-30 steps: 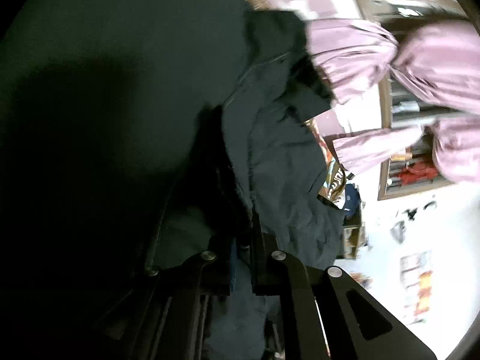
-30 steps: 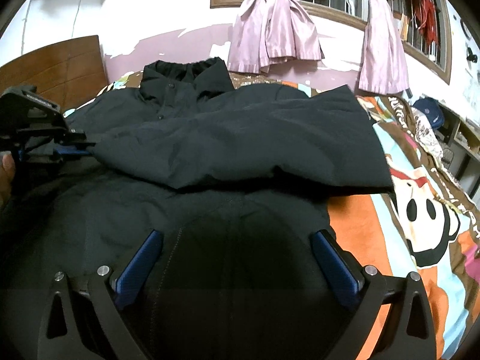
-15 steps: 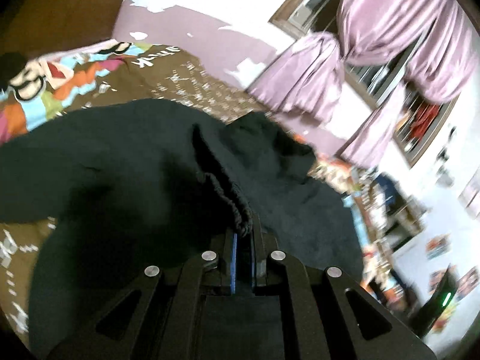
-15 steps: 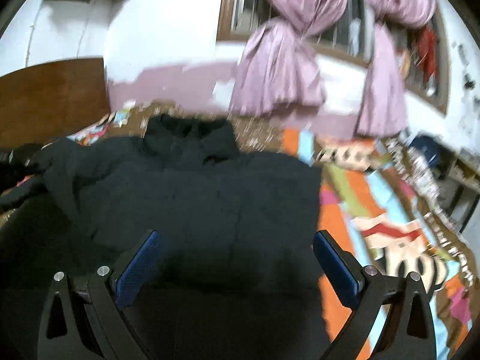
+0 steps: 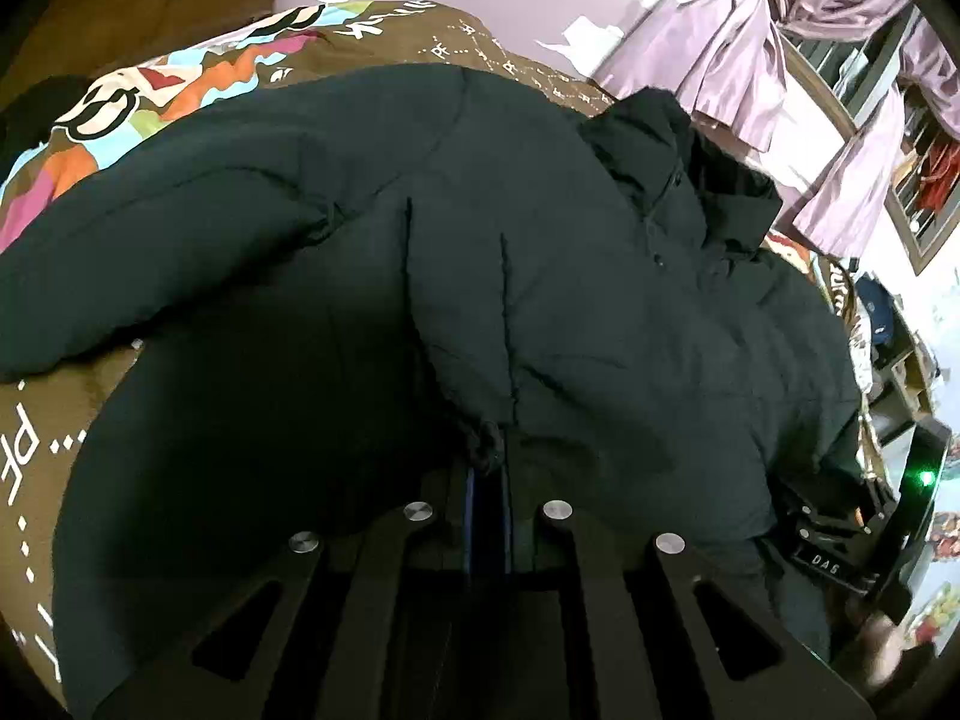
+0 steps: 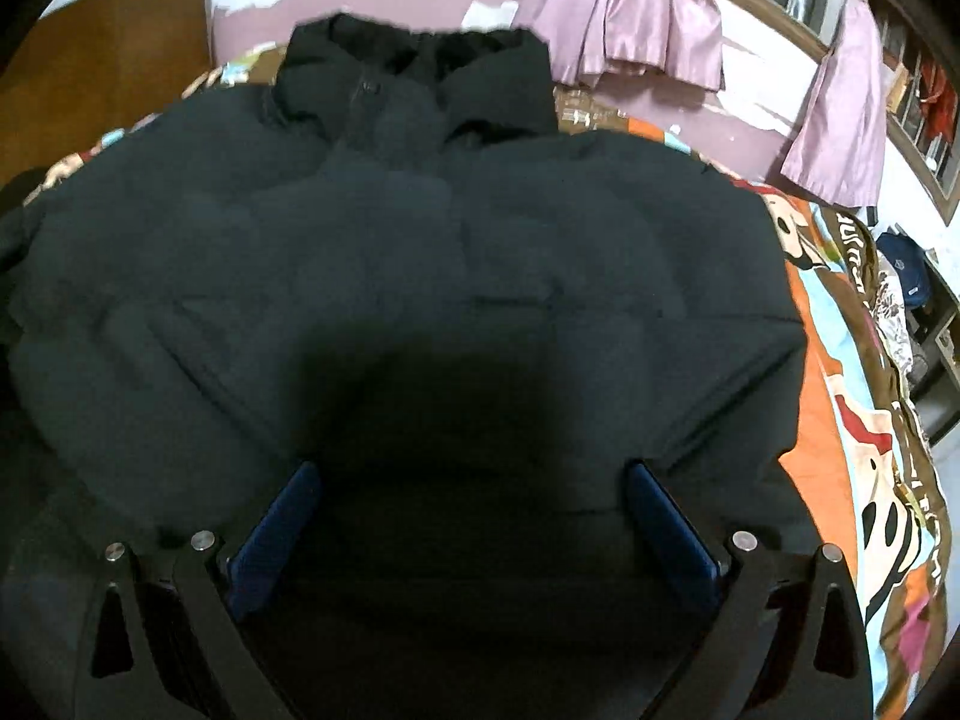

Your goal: Fold large clothes

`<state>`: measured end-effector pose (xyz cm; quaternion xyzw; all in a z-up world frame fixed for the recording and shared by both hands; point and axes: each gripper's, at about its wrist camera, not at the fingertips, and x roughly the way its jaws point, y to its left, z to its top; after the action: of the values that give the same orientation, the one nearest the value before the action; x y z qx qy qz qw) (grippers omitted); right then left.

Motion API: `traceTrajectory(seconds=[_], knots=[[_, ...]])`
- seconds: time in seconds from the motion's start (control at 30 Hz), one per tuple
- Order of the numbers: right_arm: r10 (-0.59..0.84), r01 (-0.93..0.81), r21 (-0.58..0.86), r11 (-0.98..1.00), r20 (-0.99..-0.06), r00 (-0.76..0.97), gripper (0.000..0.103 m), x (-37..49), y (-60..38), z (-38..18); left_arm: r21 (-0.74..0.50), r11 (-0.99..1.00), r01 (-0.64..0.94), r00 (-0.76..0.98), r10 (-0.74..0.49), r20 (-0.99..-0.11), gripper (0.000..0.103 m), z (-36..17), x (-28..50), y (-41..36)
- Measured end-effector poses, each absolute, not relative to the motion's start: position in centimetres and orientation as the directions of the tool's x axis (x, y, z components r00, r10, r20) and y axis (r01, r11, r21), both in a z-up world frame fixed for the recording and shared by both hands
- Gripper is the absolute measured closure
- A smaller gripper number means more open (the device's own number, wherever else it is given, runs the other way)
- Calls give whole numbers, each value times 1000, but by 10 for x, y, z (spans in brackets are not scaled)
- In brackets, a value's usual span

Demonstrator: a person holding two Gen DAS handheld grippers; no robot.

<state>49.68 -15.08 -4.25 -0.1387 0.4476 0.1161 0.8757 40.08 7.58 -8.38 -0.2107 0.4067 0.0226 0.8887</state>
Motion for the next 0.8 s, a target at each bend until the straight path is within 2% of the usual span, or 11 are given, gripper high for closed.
traceTrajectory(seconds=[0.1, 0.2, 0.27, 0.33, 0.4, 0.43, 0.47, 0.5, 0.63, 0.8], knots=[[73, -326, -145, 934, -816, 573, 0, 495, -150, -44, -356, 910, -212, 674, -128, -728, 96, -89, 402, 76], [75, -326, -147, 934, -810, 582, 0, 495, -150, -43, -412, 889, -198, 689, -173, -704, 95, -85, 401, 85], [74, -323, -154, 934, -800, 595, 0, 494, -150, -42, -435, 879, -194, 687, -195, -700, 89, -80, 398, 92], [64, -318, -173, 932, -787, 614, 0, 491, -148, -41, -425, 884, -196, 688, -185, -702, 78, -69, 389, 95], [51, -314, -194, 929, -776, 629, 0, 489, -146, -40, -413, 893, -180, 708, -174, -684, 53, -57, 376, 95], [44, -313, -203, 928, -772, 634, 0, 488, -145, -39, -416, 893, -174, 722, -172, -670, 45, -52, 369, 97], [38, -312, -213, 926, -769, 638, 0, 488, -144, -39, -424, 889, -172, 739, -168, -652, 33, -46, 360, 100], [36, -312, -216, 925, -767, 640, 0, 488, -143, -38, -447, 878, -172, 757, -172, -630, 27, -42, 350, 108], [56, -312, -192, 930, -767, 639, 0, 489, -146, -33, -525, 826, -207, 781, -184, -597, 26, -36, 316, 152], [121, -359, -220, 907, -681, 722, 0, 460, -124, -6, -618, 683, -389, 810, -67, -583, 26, -45, 264, 239]])
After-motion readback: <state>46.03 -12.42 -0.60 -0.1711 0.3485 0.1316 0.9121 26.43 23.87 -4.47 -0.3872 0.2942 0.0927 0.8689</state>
